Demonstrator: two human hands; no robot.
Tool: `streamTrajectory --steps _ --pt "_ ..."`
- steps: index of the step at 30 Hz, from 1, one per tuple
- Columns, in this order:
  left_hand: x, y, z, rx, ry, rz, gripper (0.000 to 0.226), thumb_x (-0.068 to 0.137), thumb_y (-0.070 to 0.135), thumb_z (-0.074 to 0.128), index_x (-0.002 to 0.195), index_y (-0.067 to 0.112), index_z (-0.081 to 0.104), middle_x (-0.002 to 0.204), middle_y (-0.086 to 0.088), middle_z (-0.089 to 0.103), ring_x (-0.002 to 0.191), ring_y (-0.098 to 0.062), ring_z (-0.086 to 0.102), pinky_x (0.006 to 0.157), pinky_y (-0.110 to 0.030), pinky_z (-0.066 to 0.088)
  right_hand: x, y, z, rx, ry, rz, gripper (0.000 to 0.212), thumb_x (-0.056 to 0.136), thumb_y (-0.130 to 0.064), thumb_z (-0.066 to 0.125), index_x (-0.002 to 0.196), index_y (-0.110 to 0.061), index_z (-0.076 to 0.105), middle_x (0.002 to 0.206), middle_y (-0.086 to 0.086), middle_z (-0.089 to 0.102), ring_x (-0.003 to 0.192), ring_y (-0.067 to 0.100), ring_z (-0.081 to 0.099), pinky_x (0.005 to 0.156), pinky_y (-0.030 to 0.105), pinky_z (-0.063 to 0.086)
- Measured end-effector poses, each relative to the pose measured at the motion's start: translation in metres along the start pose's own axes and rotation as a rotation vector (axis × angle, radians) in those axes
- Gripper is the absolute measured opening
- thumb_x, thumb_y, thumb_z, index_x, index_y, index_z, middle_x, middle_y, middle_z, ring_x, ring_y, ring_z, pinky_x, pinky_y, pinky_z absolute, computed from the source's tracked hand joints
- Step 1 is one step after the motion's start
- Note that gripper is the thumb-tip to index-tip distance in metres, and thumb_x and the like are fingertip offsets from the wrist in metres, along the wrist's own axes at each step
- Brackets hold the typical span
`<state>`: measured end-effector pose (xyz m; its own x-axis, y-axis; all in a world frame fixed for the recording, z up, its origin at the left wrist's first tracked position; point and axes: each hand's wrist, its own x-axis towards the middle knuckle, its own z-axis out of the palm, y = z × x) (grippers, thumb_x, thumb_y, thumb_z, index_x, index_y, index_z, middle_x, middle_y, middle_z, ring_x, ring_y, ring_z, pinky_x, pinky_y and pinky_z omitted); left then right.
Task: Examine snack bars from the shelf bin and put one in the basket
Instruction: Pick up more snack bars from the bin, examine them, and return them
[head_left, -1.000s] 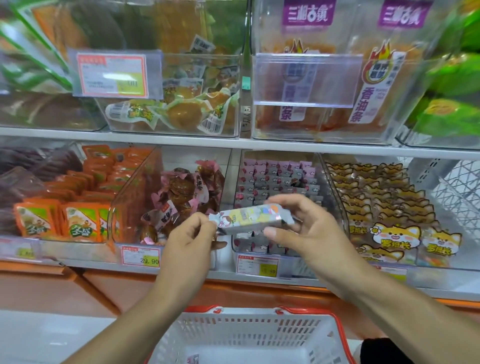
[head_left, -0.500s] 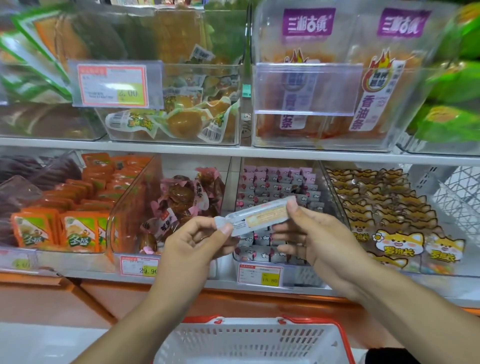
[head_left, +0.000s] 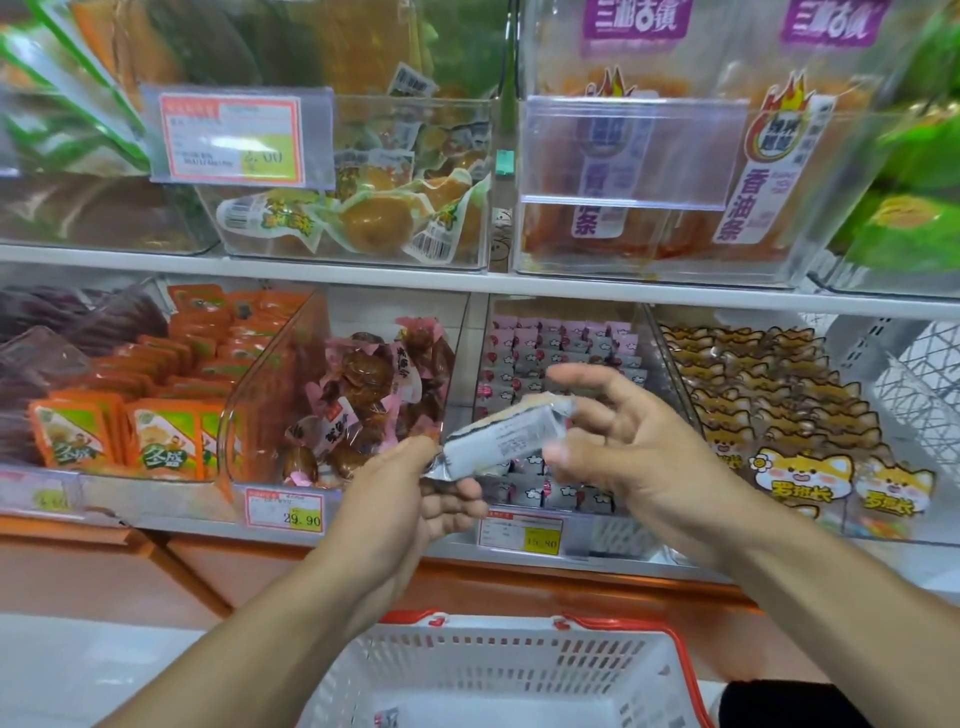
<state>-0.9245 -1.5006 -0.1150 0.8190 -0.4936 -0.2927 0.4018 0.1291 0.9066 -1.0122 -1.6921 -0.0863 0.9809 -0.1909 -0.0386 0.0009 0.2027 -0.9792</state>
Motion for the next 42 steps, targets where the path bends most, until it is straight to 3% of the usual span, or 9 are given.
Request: streamTrajectory --steps 4,8,14,22,27,32,37,39,42 --pt "-0.001 -0.002 0.001 -0.039 -0.006 0.031 0.024 0.107 0.015 0.039 0.111 0.002 0.059 0.076 -0.020 0.073 0.069 -0.028 0.075 0.055 -0.027 0.058 0.000 0.003 0.001 -0.038 0.135 -0.071 0.041 0.069 -0.019 0.082 0.109 -0.020 0.073 0.105 0.009 0.076 0.089 0.022 0.073 0.076 0.029 0.060" --pt "0.001 -0.003 0.000 -0.036 -0.017 0.119 0.016 0.101 0.016 0.054 0.103 0.004 0.064 0.090 -0.024 0.075 0.086 -0.034 0.076 0.068 -0.028 0.061 0.005 0.003 -0.006 -0.019 0.266 0.013 0.055 0.066 -0.034 0.085 0.113 -0.010 0.071 0.106 0.012 0.077 0.093 0.025 0.075 0.080 0.028 0.061" --pt "0.002 -0.010 -0.003 0.136 0.029 0.114 0.019 0.098 0.017 0.061 0.081 0.011 0.067 0.070 -0.009 0.070 0.061 -0.013 0.069 0.052 -0.017 0.052 0.012 0.001 -0.012 0.229 0.227 0.172 0.040 0.073 -0.027 0.079 0.108 -0.007 0.076 0.108 0.014 0.077 0.094 0.022 0.074 0.079 0.029 0.063" --pt "0.005 -0.013 0.004 0.209 0.044 0.119 0.033 0.102 0.017 0.055 0.070 0.014 0.065 0.066 -0.008 0.066 0.052 -0.007 0.062 0.049 -0.014 0.048 0.020 0.009 -0.013 0.425 0.408 0.222 0.019 0.091 -0.002 0.066 0.109 0.003 0.069 0.099 0.017 0.078 0.097 0.024 0.075 0.072 0.026 0.063" --pt "0.008 -0.014 0.006 0.150 0.066 0.124 0.018 0.101 0.016 0.057 0.086 0.010 0.064 0.067 -0.007 0.070 0.060 -0.009 0.069 0.052 -0.015 0.051 0.022 0.001 -0.019 0.260 0.295 0.195 0.032 0.090 -0.010 0.070 0.117 0.006 0.063 0.106 0.018 0.076 0.105 0.027 0.073 0.085 0.031 0.061" --pt "0.012 -0.018 0.016 0.127 0.059 0.153 0.020 0.100 0.016 0.058 0.086 0.003 0.062 0.071 -0.012 0.073 0.070 -0.017 0.074 0.060 -0.017 0.056 0.025 -0.013 -0.031 0.205 0.165 0.079 0.051 0.072 -0.014 0.079 0.114 0.005 0.057 0.103 0.019 0.075 0.095 0.025 0.075 0.075 0.024 0.060" --pt "0.014 -0.017 0.031 0.134 -0.020 0.197 0.015 0.098 0.014 0.062 0.112 0.016 0.061 0.093 -0.007 0.078 0.084 -0.020 0.076 0.074 -0.025 0.061 0.044 -0.013 -0.044 -0.153 0.541 -0.221 0.031 0.071 -0.010 0.087 0.095 -0.010 0.067 0.089 0.000 0.078 0.087 0.015 0.075 0.071 0.022 0.058" --pt "0.014 -0.021 0.034 0.371 -0.052 0.325 0.025 0.095 0.021 0.066 0.117 0.030 0.058 0.095 0.004 0.077 0.085 -0.011 0.073 0.077 -0.026 0.059 0.054 -0.012 -0.058 -0.456 0.741 -0.357 0.020 0.078 -0.013 0.086 0.088 -0.011 0.068 0.082 0.001 0.075 0.077 0.016 0.071 0.066 0.029 0.056" --pt "0.013 -0.031 0.039 0.785 -0.094 0.536 0.031 0.095 0.031 0.066 0.120 0.045 0.053 0.104 0.027 0.068 0.100 0.004 0.063 0.086 -0.022 0.050 0.068 -0.010 -0.072 -0.747 0.725 -0.394 0.012 0.085 -0.016 0.080 0.093 -0.015 0.071 0.089 -0.004 0.072 0.083 0.008 0.069 0.076 0.024 0.058"
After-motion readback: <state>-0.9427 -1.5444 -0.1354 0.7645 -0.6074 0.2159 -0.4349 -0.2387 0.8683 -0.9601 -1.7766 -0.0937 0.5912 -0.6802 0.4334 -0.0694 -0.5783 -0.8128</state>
